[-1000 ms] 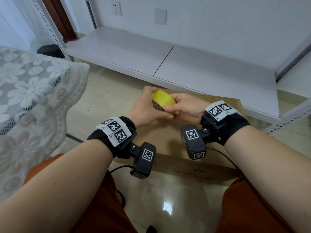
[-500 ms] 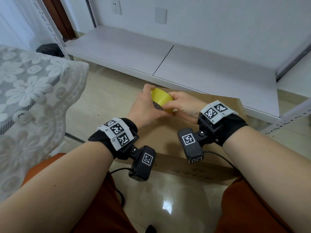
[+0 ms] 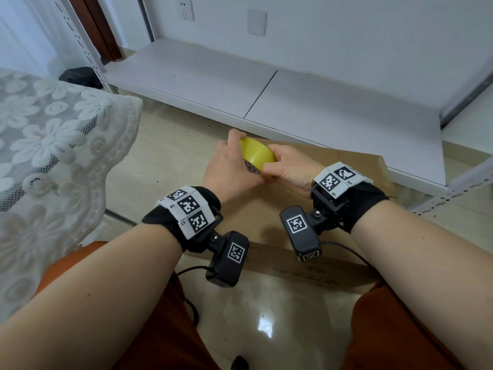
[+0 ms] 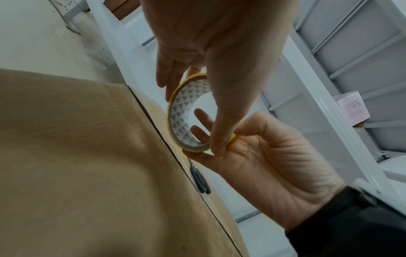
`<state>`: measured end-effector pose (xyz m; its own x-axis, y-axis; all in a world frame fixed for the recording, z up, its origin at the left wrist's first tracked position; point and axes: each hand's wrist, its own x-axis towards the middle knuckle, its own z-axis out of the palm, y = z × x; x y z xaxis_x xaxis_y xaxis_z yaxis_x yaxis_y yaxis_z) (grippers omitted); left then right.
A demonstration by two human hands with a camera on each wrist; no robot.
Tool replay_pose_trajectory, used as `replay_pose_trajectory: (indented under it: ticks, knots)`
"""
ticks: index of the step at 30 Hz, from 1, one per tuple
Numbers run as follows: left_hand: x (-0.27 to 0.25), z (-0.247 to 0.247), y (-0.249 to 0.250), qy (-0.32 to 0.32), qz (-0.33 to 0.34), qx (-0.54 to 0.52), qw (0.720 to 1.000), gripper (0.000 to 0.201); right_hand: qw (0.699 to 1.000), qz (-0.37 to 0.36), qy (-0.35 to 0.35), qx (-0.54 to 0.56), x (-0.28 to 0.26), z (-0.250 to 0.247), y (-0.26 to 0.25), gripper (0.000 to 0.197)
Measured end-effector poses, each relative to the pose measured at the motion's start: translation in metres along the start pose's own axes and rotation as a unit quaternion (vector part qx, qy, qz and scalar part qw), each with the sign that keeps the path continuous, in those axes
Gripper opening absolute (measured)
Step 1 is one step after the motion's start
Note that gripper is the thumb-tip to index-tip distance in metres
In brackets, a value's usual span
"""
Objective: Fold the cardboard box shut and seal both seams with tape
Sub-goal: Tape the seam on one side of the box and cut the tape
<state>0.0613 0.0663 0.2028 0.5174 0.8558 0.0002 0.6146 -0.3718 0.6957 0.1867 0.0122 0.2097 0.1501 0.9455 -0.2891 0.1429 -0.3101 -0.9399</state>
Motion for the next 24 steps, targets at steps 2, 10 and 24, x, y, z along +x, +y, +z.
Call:
replay_pose_trajectory:
  ticks: [2,10,24]
  knots:
    - [0.0006,-0.0009,-0.0001,0.000,0.000,0.000,1.000,0.097,1.000,0.002,-0.006,0.028,-0.0009,-0.0015,0.0003,0.044]
    - [-0.0003,-0.0002,0.0006,-0.006,-0.002,0.000,1.000,0.097,0.997,-0.002,-0.021,0.068,0.0025,-0.0041,0.0055,0.016]
    - [-0.0023,-0.0002,0.0024,-0.004,0.002,0.008,1.000,0.097,0.999,0.004,-0.002,0.047,0.0084,-0.0016,0.0089,0.026]
